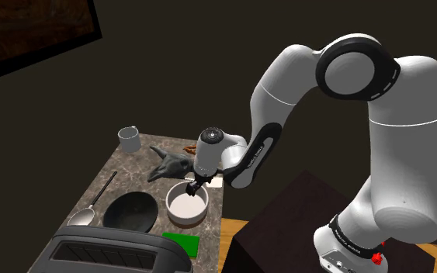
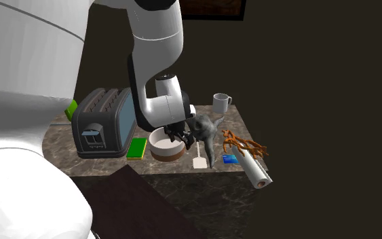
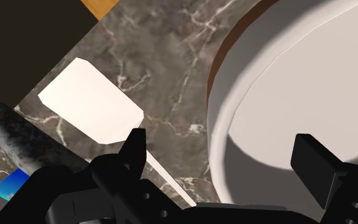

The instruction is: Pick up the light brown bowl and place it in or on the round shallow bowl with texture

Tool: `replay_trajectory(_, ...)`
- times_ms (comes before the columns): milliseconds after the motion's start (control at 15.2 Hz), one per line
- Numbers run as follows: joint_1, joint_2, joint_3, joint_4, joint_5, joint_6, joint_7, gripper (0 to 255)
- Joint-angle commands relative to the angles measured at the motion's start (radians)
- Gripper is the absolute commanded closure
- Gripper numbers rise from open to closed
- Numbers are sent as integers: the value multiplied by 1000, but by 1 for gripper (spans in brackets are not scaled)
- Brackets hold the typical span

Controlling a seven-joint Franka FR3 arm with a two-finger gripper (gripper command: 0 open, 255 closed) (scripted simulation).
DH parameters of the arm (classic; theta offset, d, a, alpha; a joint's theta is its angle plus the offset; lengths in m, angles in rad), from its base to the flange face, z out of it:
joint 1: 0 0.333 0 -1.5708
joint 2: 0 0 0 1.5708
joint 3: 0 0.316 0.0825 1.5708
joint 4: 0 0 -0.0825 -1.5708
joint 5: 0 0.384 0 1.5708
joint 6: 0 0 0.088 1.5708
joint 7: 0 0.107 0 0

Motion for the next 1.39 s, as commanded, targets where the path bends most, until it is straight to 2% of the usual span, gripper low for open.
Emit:
replay_trajectory(0,1,1,-1,0,-1,1,1,0)
replay_trajectory(264,1,1,-1,0,-1,1,1,0)
replay_trajectory(330,1,1,-1,0,-1,1,1,255)
replay_trajectory(924,1,1,-1,0,-1,1,1,255)
replay_trajectory(1320,-58,-84,70,-34,62,-56,-60,255)
